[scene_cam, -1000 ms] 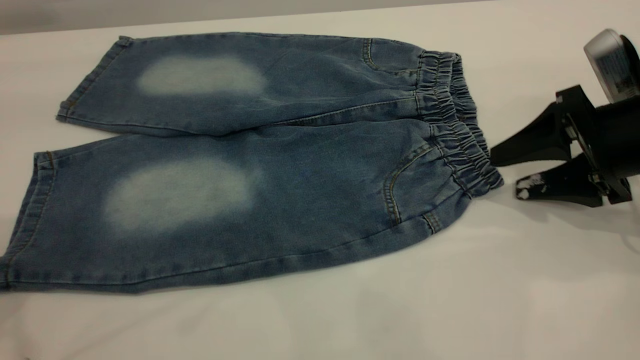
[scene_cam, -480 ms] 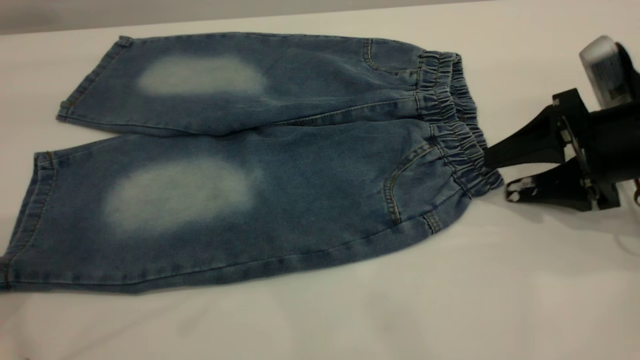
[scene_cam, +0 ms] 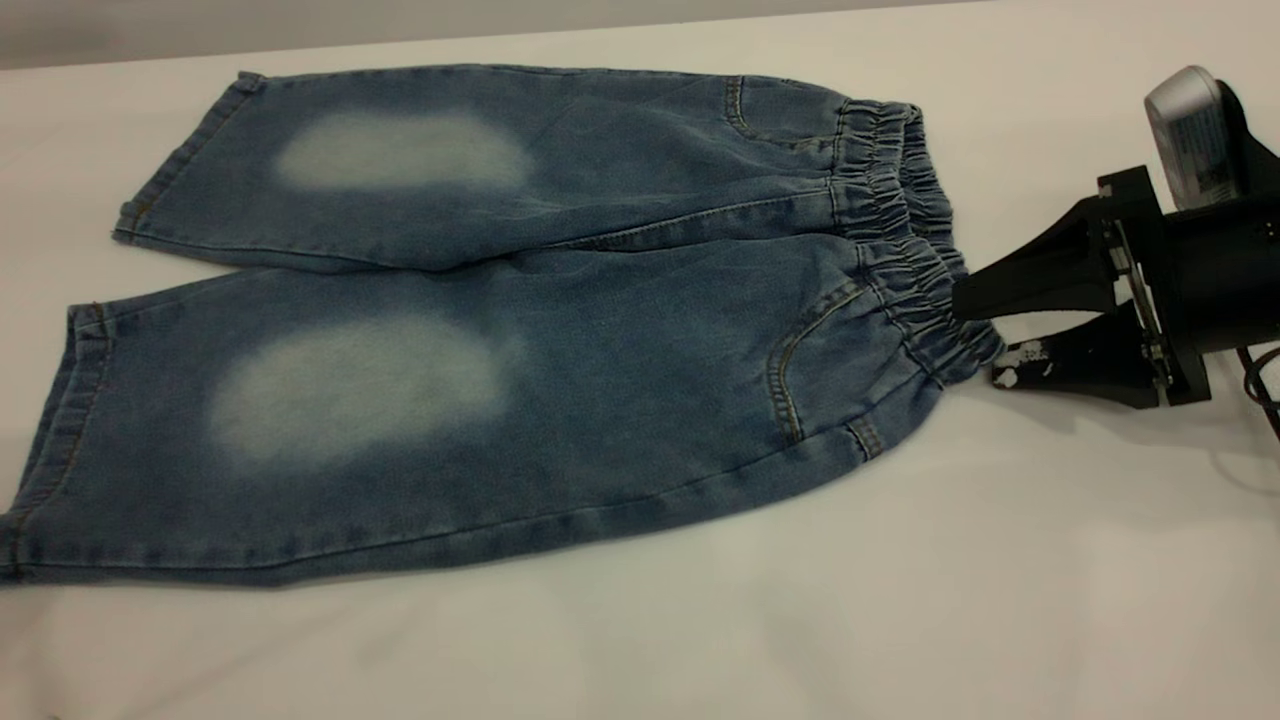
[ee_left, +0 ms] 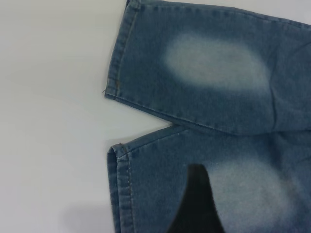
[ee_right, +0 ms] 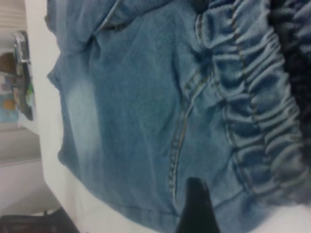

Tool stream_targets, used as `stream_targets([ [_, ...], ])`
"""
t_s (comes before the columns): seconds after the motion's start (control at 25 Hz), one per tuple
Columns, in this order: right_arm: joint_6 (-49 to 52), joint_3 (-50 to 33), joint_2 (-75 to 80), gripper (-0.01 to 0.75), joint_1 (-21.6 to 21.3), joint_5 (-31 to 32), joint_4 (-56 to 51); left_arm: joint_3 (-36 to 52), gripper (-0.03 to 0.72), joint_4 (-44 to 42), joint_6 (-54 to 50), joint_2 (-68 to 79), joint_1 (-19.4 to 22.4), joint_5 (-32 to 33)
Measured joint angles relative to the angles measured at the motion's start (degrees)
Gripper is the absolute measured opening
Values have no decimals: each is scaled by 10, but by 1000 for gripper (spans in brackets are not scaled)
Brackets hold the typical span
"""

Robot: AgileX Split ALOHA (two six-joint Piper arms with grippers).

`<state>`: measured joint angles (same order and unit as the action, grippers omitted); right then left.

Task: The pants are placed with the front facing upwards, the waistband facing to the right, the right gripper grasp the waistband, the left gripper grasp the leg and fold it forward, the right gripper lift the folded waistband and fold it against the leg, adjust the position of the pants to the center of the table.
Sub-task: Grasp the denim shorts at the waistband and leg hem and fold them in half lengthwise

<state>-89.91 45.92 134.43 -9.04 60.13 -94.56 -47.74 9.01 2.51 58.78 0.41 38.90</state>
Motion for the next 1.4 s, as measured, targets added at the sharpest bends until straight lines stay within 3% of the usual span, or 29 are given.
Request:
stream_targets([
  [0.2,0,24,0,448,4,-1,-1,0,503,0,0,0,0,0],
  [0.56,13,42,0,448,75,2,19,0,503,0,0,0,0,-3],
  [0.8,20,42,0,433,74,-2,23,0,503,0,0,0,0,-2],
  [0.92,20,42,0,367,74,-13,20,0,503,2,0,0,0,-2],
  [1.24,21,56,-1,59,72,-61,21,0,503,1,0,0,0,13],
  [1.4,44,71,-11,40,72,-64,35,0,503,1,0,0,0,14],
])
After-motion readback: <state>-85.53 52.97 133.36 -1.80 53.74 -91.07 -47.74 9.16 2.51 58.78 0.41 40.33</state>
